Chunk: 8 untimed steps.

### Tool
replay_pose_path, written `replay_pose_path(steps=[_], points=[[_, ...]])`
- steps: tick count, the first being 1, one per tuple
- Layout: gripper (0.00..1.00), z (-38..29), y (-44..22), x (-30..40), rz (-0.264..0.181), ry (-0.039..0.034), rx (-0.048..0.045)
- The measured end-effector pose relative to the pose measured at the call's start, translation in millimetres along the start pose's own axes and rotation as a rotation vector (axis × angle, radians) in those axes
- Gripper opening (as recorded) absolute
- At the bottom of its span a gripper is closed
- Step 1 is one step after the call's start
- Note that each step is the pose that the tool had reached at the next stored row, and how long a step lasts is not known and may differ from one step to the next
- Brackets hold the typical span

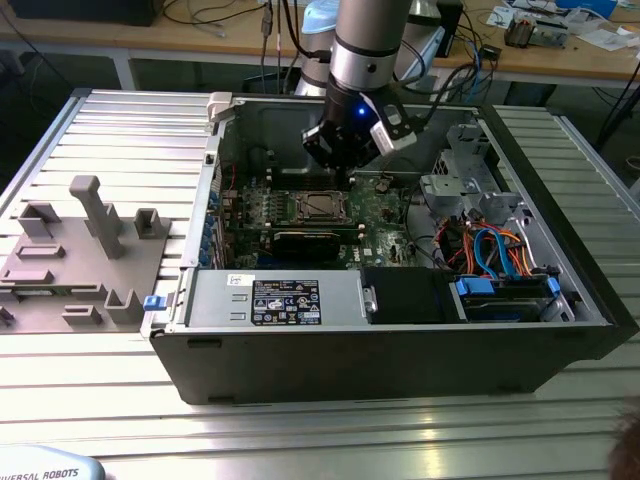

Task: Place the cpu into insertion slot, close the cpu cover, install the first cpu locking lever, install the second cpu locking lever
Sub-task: 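Install the first cpu locking lever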

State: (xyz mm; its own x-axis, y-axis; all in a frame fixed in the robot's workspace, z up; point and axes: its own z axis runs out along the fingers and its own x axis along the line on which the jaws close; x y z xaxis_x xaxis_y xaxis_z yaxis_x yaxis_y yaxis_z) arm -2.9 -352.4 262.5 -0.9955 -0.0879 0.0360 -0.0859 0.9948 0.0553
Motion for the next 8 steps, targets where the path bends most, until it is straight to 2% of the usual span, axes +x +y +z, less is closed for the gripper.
replay_pose_path(steps=[4, 8], points=[[0.11, -4.1, 0.2, 0.1, 0.0, -0.0002, -0.002], [0.11, -4.2, 0.2, 0.2, 0.0, -0.0002, -0.0023]])
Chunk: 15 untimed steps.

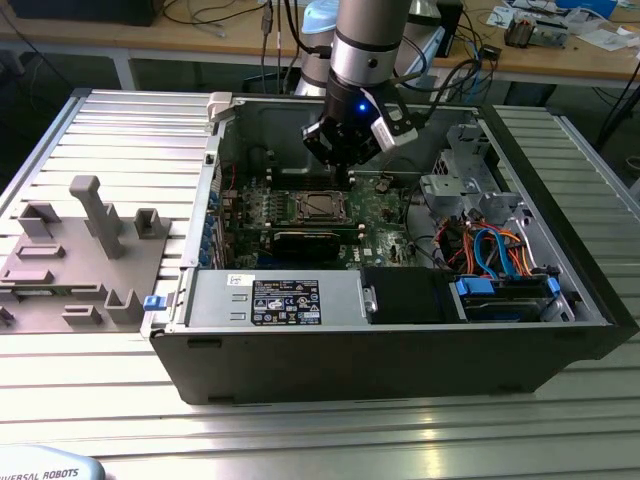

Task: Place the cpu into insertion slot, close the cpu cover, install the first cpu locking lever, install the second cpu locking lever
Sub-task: 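Install the first cpu locking lever, then install the second cpu locking lever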

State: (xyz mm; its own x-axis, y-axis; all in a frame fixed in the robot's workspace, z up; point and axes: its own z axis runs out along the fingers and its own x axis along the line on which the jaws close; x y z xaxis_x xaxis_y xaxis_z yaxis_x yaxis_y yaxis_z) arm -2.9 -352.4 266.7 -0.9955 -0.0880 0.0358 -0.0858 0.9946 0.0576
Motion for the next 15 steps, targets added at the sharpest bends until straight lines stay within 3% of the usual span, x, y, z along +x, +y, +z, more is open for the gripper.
replay_pose_path(steps=[11, 14, 15], points=[[0.11, -0.1, -0.2, 0.1, 0.0, -0.0001, -0.0025], [0.11, 0.2, -0.5, 0.4, -0.001, -0.0012, -0.0135], [0.11, 0.2, -1.0, 1.2, -0.002, -0.0033, -0.0385]])
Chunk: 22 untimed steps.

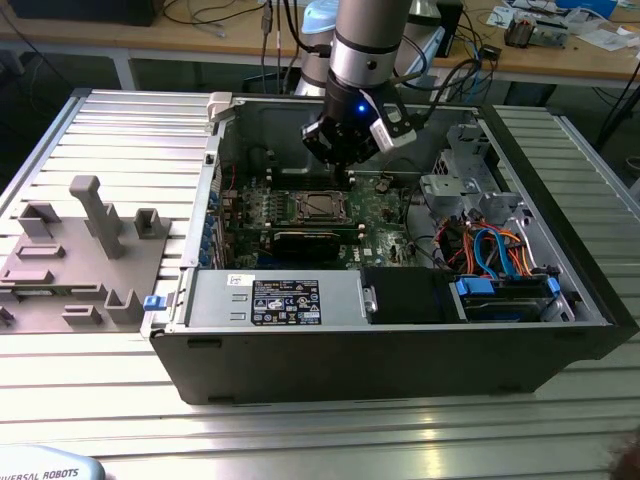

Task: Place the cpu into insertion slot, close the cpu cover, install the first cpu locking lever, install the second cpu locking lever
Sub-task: 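Install the second cpu locking lever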

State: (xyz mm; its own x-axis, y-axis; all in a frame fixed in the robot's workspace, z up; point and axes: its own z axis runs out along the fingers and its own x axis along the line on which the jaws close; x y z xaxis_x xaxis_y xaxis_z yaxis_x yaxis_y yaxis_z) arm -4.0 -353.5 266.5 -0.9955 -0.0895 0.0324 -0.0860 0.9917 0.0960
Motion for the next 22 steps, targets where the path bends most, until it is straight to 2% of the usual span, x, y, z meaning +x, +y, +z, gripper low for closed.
replay_pose_path(steps=[2, 4, 5, 6, 17, 22], points=[[0.11, 0.0, -0.2, 1.7, -0.003, -0.006, -0.0693], [0.11, 0.1, -0.3, 2.4, -0.004, -0.0091, -0.1049], [0.11, 0.1, -0.4, 2.4, -0.005, -0.01, -0.1153], [0.11, 0.1, -0.4, 2.5, -0.005, -0.0103, -0.119], [0.11, 0.1, -0.4, 2.5, -0.005, -0.0106, -0.1224], [0.11, 0.0, -4.4, 3.5, -0.005, -0.0106, -0.1229]])
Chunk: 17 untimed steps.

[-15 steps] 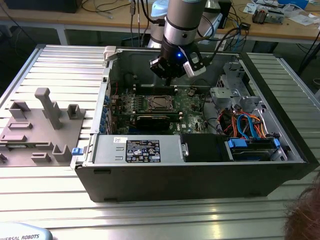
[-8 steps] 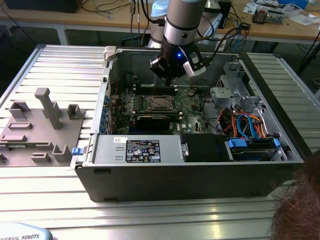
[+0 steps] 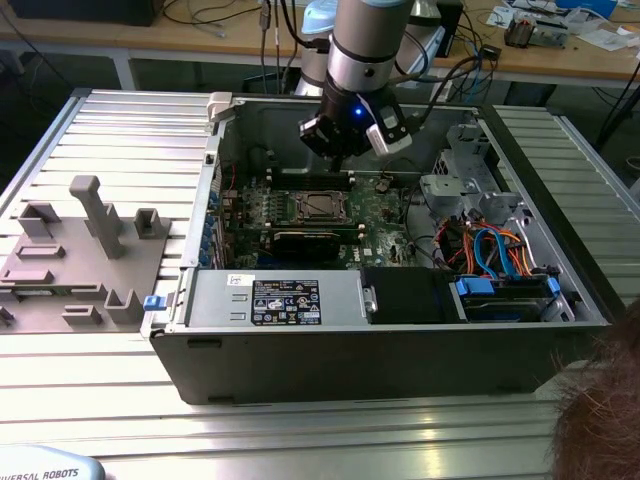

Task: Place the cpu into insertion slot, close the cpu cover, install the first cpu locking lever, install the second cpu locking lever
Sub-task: 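Install the second cpu locking lever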

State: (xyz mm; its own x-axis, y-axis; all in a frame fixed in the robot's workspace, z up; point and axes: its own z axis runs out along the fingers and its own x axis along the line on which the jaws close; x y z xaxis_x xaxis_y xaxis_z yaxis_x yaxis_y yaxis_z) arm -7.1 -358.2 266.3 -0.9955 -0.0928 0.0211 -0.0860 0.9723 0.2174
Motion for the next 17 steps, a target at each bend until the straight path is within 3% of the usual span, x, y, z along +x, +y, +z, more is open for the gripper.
replay_pose_path(steps=[17], points=[[0.11, -2.7, -22.7, 7.8, 0.0, -0.0009, -0.0103]])
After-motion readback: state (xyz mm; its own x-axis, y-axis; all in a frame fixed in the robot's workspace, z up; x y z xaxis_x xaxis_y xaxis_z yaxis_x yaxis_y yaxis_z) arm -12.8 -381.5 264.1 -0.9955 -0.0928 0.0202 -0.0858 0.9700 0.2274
